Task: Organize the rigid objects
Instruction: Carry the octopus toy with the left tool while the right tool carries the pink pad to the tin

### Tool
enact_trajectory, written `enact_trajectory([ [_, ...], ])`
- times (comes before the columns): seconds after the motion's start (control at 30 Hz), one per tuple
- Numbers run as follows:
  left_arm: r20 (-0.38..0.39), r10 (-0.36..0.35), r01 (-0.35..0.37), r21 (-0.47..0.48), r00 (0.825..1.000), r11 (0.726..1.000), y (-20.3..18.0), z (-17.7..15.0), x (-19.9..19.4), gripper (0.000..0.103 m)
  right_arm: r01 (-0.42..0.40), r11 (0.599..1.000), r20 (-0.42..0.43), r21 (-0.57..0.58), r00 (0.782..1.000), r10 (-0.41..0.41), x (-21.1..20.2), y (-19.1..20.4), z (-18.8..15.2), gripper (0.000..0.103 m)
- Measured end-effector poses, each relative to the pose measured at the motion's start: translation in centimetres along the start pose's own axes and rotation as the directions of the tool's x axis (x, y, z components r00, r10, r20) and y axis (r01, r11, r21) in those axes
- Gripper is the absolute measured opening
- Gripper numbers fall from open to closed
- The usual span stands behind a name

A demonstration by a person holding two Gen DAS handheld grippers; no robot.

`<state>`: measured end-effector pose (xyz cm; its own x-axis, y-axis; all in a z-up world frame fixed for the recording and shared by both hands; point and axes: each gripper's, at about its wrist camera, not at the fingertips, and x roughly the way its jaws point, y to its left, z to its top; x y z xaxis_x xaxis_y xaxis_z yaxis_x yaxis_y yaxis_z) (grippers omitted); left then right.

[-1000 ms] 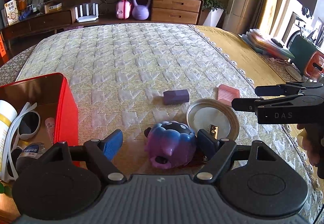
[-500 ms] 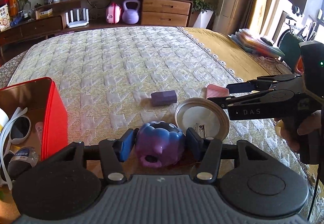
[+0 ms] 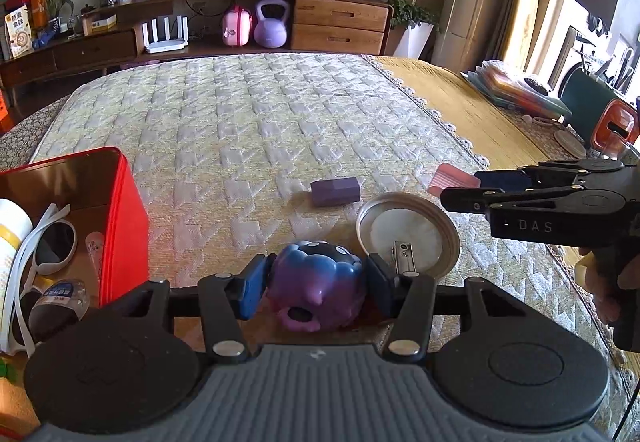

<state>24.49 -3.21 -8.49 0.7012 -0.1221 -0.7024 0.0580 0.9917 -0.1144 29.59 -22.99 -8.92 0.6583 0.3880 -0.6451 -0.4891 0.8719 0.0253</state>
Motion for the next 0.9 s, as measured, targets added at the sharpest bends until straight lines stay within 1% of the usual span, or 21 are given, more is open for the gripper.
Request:
enact_trajectory([
  [0.33,0.021,0.005,-0.004,-0.015,1.0,1.0,0.3,-0.2,-2.4,0.053,-0.001,1.0,0.018,0.017,1.0,0.0,-4.7,2.2,-0.3,0.046],
  [0.57,0.037,0.003,-0.002,-0.027,0.999,1.0,0.7,-0.5,-4.8,0.053,-0.01,1.0,0.028,0.022,1.0,0.01,-7.8,4.1,0.2,0.046],
  [0.9,0.055,0.01,-0.007,-0.053,0.998,0.999,2.5,-1.0,-8.6,0.053,-0.051,0.998,0.05,-0.023,0.997,0.052,-10.7,8.6,1.3,0.046],
])
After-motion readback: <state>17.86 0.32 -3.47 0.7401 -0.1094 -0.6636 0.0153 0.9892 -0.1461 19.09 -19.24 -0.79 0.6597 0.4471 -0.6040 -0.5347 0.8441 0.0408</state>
